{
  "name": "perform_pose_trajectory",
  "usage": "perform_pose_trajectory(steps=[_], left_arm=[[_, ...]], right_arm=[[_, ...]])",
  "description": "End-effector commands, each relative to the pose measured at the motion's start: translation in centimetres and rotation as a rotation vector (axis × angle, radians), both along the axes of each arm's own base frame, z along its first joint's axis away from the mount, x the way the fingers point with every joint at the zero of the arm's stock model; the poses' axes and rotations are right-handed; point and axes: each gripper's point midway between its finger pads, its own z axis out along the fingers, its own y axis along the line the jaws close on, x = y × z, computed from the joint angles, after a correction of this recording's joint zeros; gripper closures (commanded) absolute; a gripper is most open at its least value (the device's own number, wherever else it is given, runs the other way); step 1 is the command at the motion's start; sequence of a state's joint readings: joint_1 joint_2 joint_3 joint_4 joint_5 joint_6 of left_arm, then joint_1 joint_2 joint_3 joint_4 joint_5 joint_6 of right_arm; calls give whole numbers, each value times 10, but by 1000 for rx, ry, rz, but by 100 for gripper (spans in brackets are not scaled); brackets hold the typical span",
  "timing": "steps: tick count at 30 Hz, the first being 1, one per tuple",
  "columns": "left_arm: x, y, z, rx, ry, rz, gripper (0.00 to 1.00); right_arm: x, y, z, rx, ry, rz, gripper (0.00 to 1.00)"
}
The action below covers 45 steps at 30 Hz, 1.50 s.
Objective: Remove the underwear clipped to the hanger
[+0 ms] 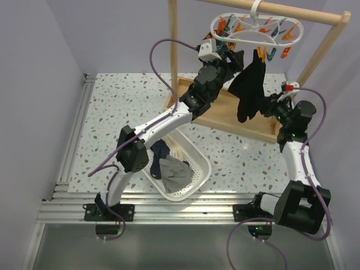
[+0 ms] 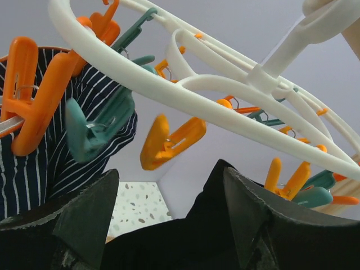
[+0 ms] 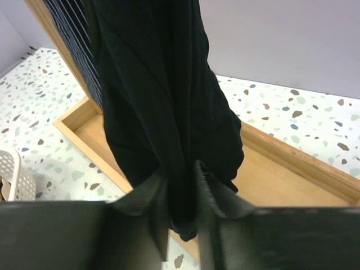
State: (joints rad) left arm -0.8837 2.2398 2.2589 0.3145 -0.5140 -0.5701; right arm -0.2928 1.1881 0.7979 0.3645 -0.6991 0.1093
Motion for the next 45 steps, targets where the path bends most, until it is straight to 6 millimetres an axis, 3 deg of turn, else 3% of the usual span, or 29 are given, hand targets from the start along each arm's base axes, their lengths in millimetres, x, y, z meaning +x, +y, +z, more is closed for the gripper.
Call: perform_pose_trajectory(steps=[1,4,5,7,11,15,17,25,29,32,33,34,38,39,40,41,42,43,44,45], left_arm=[[-26,37,74,-100,-102,23,21],[-35,42,80,-82,-117,8,18],[-35,41,71,-57,-108,4,17],[-45,48,83,-56,-134,-14,16],[-62,57,80,6,-153,-46,13],[-86,62,77,71,-208,-138,8],[-97,69,73,88,-228,-172,7],[-128,60,42,196,-345,-417,8],[-139,59,31,204,-408,-450,7],[-139,72,26,195,-402,-409,7],[-138,76,12,215,-379,-402,7],[-143,85,16,211,-385,-390,6],[-154,118,4,246,-341,-320,6],[-168,147,3,284,-338,-266,6],[-166,149,3,282,-332,-253,6],[-169,156,-3,306,-313,-243,6],[-179,170,-2,319,-325,-223,6],[-181,180,-3,324,-313,-199,6],[-184,186,-10,341,-293,-189,6],[-192,201,-12,343,-292,-167,5]], right_arm=[[-1,1,25,-67,-67,18,71],[-3,2,38,-108,-98,29,53],[-3,3,43,-113,-104,35,50],[-5,3,54,-160,-134,46,42],[-10,8,70,-206,-163,78,31],[-19,15,83,-247,-188,128,9],[-23,19,89,-260,-202,155,3],[-50,53,102,-307,-283,397,2],[-53,54,113,-329,-349,382,5],[-54,55,128,-318,-378,322,6],[-53,57,129,-334,-374,302,4],[-50,63,137,-356,-387,259,2],[-54,75,139,-447,-400,183,1],[-52,69,145,-448,-394,89,1],[-51,74,139,-444,-381,90,1],[-52,74,146,-449,-428,70,1],[-65,76,159,-447,-498,50,1],[-67,82,141,-448,-506,63,1],[-75,84,159,-460,-623,36,1],[-87,87,164,-459,-682,32,1]])
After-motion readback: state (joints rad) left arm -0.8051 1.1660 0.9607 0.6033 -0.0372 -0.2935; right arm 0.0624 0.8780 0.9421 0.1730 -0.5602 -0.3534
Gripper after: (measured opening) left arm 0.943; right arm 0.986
